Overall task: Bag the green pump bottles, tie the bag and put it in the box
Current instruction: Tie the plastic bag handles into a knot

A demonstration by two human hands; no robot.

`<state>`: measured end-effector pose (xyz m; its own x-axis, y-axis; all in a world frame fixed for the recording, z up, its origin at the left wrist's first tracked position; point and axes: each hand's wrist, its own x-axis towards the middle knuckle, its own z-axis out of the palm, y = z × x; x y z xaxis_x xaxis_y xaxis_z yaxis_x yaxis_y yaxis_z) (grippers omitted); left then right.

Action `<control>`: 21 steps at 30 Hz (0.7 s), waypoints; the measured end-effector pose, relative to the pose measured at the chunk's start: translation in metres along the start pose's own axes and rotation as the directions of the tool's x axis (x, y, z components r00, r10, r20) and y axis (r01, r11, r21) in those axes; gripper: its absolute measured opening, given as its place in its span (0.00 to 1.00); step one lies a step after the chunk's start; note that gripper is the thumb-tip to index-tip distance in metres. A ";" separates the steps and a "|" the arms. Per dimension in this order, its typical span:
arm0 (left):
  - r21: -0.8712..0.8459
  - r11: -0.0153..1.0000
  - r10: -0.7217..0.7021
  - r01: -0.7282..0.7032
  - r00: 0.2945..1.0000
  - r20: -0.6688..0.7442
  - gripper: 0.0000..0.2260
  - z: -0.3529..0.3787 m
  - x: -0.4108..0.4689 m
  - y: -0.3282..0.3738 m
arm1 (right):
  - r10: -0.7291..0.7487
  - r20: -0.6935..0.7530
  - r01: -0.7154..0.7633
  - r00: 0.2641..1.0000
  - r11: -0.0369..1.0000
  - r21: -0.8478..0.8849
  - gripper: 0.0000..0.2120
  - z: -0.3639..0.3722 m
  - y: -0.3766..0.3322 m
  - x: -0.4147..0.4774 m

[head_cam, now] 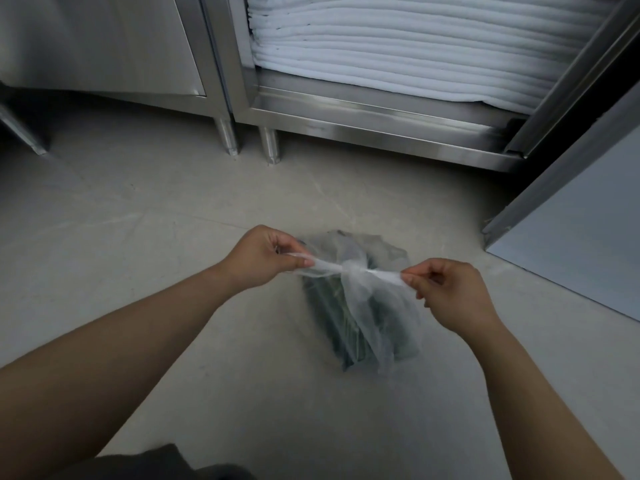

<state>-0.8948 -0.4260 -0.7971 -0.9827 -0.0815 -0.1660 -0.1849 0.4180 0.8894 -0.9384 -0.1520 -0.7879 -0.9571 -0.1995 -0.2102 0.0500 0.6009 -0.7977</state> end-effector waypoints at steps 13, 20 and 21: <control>0.001 0.998 -0.061 0.061 0.995 0.077 0.12 0.025 -0.007 -0.035 | 0.020 0.174 0.019 0.984 0.975 -0.221 0.06 0.000 0.026 -0.004; 0.189 0.982 0.028 -0.023 0.999 -0.024 0.18 0.015 -0.009 -0.046 | -0.267 0.276 0.353 0.923 0.873 -0.337 0.28 0.050 -0.012 -0.007; 0.224 0.973 0.065 -0.059 0.998 -0.019 0.18 0.015 -0.010 -0.048 | -0.274 0.318 0.384 0.908 0.847 -0.366 0.32 0.065 -0.008 -0.011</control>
<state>-0.8766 -0.4321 -0.8444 -0.9925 -0.0715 -0.0994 -0.1224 0.6146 0.7793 -0.9096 -0.2055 -0.8158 -0.7915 -0.5921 -0.1519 -0.4301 0.7160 -0.5498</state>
